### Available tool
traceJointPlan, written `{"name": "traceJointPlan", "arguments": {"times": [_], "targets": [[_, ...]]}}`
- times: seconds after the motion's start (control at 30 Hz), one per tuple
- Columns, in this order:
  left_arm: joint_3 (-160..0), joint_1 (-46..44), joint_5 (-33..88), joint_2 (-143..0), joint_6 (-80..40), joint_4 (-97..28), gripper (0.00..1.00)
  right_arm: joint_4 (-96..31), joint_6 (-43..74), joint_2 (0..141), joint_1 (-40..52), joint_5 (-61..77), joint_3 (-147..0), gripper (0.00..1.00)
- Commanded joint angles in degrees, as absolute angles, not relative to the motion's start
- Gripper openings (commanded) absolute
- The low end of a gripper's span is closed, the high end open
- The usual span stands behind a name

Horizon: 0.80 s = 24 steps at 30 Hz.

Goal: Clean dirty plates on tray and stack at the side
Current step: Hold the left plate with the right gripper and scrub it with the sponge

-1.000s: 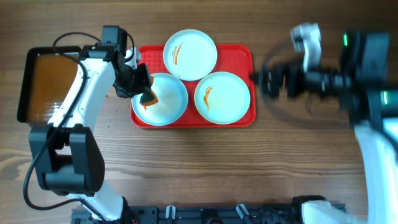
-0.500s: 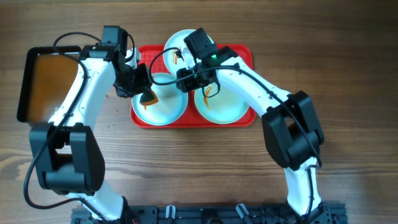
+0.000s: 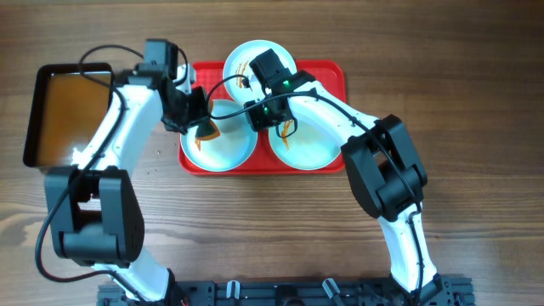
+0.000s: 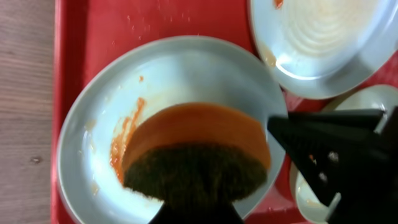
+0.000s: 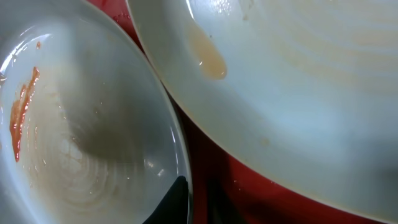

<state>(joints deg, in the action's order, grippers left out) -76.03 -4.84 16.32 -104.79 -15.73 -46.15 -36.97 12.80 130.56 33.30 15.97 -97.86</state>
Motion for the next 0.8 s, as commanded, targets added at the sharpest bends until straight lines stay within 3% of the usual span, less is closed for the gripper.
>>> {"name": "traceJointPlan", "arguments": {"times": [0.0,0.13,0.23,0.33,0.37,0.4,0.57,0.77], "targets": [[-69.2,-6.2,16.7,-105.1,-18.7,-40.4,0.04,-36.9,14.6,132.2,33.3,15.0,-97.6,0.08],[-64.4,-7.4,16.9,-105.1,-20.3,-33.9,0.04,-37.3,17.8,132.2,33.3,15.0,-97.6,0.11],[-63.4,-8.8,16.9,-105.1,-20.4,-32.0,0.04,-37.4,17.6,132.2,33.3,15.0,-97.4,0.04],[-62.7,-10.6,16.8,-105.1,-20.4,-29.7,0.04,-37.7,17.6,132.2,33.3,15.0,-97.4,0.04],[-62.6,-10.9,16.8,-105.1,-20.4,-29.5,0.10,-37.8,17.6,132.2,33.3,15.0,-97.4,0.04],[-62.6,-11.1,16.8,-105.1,-20.4,-29.3,0.57,-37.8,17.6,132.2,33.3,15.0,-97.4,0.04],[-63.2,-10.3,15.3,-103.8,-20.4,-30.0,0.39,-37.8,17.6,132.2,33.3,15.0,-97.4,0.04],[-63.4,-10.3,14.9,-101.2,-20.4,-31.3,0.32,-37.7,17.6,132.2,33.3,15.0,-97.4,0.04]]}}
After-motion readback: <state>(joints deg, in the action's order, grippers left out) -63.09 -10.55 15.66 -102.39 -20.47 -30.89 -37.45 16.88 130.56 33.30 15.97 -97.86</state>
